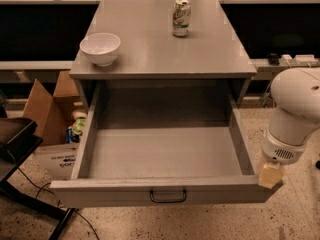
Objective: Open top drawer
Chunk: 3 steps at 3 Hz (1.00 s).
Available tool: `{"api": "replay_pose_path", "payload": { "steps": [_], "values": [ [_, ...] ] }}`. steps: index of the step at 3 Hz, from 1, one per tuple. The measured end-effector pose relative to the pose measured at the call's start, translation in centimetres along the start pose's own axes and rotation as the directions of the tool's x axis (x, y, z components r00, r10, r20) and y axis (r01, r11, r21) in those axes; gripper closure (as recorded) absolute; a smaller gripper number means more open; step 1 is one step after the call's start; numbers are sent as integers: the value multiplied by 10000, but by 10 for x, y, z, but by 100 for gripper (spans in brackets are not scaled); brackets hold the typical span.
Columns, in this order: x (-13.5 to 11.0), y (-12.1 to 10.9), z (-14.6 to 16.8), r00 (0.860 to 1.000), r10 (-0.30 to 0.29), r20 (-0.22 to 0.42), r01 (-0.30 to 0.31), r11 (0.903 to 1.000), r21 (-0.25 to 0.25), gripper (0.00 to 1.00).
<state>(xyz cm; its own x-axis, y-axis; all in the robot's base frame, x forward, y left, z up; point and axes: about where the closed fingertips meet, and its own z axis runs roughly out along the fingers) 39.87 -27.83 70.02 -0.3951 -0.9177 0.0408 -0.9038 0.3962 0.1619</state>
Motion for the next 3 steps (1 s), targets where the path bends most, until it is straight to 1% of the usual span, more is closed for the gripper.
{"api": "replay_pose_path", "payload": {
  "steps": [1,2,3],
  "values": [
    [0,0,0,10000,0,0,0,10000,0,100],
    [0,0,0,10000,0,0,0,10000,0,73],
    [0,0,0,10000,0,0,0,10000,0,50]
  ]
}}
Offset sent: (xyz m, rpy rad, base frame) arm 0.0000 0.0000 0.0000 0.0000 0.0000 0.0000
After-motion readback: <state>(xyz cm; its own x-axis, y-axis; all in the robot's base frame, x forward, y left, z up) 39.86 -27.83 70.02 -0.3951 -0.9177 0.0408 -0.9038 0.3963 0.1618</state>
